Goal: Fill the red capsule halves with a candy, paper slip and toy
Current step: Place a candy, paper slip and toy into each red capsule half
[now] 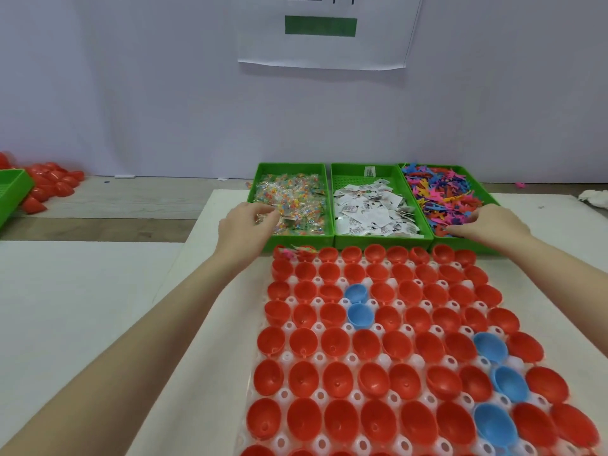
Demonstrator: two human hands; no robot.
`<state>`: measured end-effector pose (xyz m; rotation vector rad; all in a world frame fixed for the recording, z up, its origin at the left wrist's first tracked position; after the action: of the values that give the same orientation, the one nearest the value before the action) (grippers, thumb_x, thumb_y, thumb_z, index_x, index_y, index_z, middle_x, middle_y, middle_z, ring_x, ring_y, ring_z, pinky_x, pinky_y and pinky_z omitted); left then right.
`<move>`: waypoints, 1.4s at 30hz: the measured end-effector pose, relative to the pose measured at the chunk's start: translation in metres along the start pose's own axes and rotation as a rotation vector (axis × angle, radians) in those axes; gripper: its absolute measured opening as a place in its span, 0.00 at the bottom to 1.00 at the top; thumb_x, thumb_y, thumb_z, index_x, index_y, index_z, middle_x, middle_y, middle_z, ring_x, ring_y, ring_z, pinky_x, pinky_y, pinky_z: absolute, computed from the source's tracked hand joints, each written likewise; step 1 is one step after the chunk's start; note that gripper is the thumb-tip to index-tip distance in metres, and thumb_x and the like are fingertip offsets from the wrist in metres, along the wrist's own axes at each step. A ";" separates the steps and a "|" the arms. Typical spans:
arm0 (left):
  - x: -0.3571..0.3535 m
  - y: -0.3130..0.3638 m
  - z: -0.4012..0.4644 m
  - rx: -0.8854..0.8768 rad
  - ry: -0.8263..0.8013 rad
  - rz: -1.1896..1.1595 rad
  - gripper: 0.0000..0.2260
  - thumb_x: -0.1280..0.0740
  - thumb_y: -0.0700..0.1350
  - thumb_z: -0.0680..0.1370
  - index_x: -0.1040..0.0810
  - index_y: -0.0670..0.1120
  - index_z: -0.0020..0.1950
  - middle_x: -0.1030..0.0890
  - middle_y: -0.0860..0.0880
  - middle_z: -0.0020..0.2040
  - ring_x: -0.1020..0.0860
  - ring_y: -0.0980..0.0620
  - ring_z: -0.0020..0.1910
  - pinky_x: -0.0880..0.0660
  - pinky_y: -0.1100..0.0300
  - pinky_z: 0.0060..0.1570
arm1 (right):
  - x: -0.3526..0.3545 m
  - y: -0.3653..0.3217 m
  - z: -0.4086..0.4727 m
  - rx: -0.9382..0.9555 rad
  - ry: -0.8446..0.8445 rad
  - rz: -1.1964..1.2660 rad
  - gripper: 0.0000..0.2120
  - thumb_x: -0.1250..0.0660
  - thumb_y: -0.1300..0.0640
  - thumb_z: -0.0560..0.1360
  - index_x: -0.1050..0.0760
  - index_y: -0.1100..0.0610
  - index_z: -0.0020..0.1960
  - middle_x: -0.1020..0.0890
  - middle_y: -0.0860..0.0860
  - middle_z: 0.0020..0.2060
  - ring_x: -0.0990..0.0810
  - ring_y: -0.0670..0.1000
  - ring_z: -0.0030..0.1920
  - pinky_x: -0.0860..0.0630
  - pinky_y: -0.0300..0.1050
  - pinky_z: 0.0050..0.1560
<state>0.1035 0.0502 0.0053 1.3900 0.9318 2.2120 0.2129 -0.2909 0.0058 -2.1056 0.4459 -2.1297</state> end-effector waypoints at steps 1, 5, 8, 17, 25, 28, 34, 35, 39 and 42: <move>-0.003 -0.002 0.007 0.010 -0.040 0.139 0.15 0.38 0.51 0.78 0.22 0.45 0.60 0.23 0.46 0.62 0.28 0.46 0.62 0.36 0.53 0.61 | 0.000 0.000 0.000 0.030 0.038 0.050 0.16 0.29 0.50 0.71 0.20 0.64 0.48 0.19 0.61 0.51 0.23 0.61 0.53 0.30 0.47 0.46; -0.022 -0.004 0.019 0.036 -0.291 0.491 0.17 0.43 0.57 0.79 0.20 0.48 0.51 0.19 0.45 0.50 0.25 0.45 0.54 0.41 0.54 0.51 | 0.001 -0.002 -0.005 0.089 0.195 0.150 0.10 0.26 0.58 0.69 0.19 0.64 0.45 0.18 0.60 0.49 0.23 0.60 0.54 0.31 0.46 0.47; -0.024 -0.003 0.024 0.088 -0.234 0.495 0.12 0.38 0.55 0.76 0.21 0.48 0.43 0.24 0.50 0.36 0.28 0.48 0.43 0.41 0.55 0.48 | 0.006 -0.003 -0.008 0.151 0.274 0.226 0.09 0.25 0.59 0.67 0.19 0.65 0.42 0.18 0.60 0.44 0.22 0.59 0.50 0.31 0.47 0.46; -0.024 -0.001 0.023 0.078 -0.111 0.315 0.05 0.33 0.43 0.75 0.18 0.45 0.46 0.18 0.45 0.48 0.23 0.43 0.54 0.28 0.54 0.54 | 0.026 -0.005 -0.011 0.104 0.517 0.241 0.11 0.38 0.55 0.78 0.26 0.63 0.50 0.20 0.62 0.44 0.24 0.63 0.47 0.37 0.47 0.43; -0.014 0.011 0.018 -0.043 0.146 0.083 0.04 0.35 0.44 0.77 0.22 0.46 0.45 0.18 0.50 0.49 0.24 0.50 0.52 0.40 0.59 0.54 | -0.001 -0.083 -0.018 0.346 0.058 0.202 0.15 0.47 0.58 0.78 0.24 0.61 0.56 0.25 0.50 0.38 0.30 0.51 0.33 0.34 0.45 0.39; -0.015 0.021 0.013 -0.015 0.102 -0.184 0.02 0.36 0.43 0.78 0.26 0.48 0.45 0.19 0.50 0.43 0.21 0.51 0.41 0.25 0.56 0.48 | -0.016 -0.103 -0.026 0.346 -0.036 0.037 0.23 0.40 0.43 0.76 0.22 0.63 0.52 0.19 0.54 0.38 0.22 0.55 0.40 0.28 0.45 0.41; -0.016 0.034 0.006 0.103 -0.005 -0.563 0.10 0.32 0.43 0.75 0.31 0.47 0.53 0.19 0.51 0.37 0.24 0.55 0.27 0.27 0.70 0.33 | -0.029 -0.100 -0.025 0.184 -0.096 0.173 0.09 0.27 0.55 0.69 0.19 0.58 0.45 0.18 0.53 0.49 0.21 0.54 0.52 0.25 0.48 0.50; -0.016 0.035 0.005 0.133 -0.017 -0.612 0.11 0.31 0.43 0.75 0.31 0.46 0.53 0.19 0.52 0.37 0.24 0.56 0.27 0.26 0.71 0.33 | -0.028 -0.100 -0.026 0.188 -0.084 0.199 0.05 0.28 0.58 0.69 0.19 0.58 0.44 0.17 0.53 0.50 0.22 0.54 0.51 0.25 0.48 0.49; -0.014 0.034 0.002 0.190 -0.018 -0.687 0.12 0.30 0.43 0.74 0.29 0.45 0.53 0.18 0.51 0.38 0.23 0.59 0.25 0.25 0.71 0.33 | -0.023 -0.098 -0.028 0.233 -0.009 0.078 0.15 0.29 0.53 0.70 0.21 0.60 0.53 0.19 0.55 0.54 0.22 0.57 0.53 0.27 0.50 0.51; -0.014 0.035 -0.001 0.202 -0.058 -0.682 0.10 0.29 0.45 0.73 0.26 0.44 0.51 0.18 0.53 0.37 0.22 0.60 0.25 0.27 0.67 0.37 | -0.027 -0.096 -0.027 0.244 -0.038 0.070 0.12 0.30 0.52 0.71 0.20 0.58 0.49 0.18 0.54 0.53 0.22 0.56 0.53 0.26 0.51 0.53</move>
<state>0.1107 0.0160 0.0204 0.9937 1.3865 1.5910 0.1991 -0.1885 0.0078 -1.9619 0.2371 -1.9891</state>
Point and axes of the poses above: each hand's wrist, its own z-axis towards the middle knuckle, its own x-axis out of the back of the hand, y = z × x, the point moved 4 cm from there along z, towards the middle knuckle
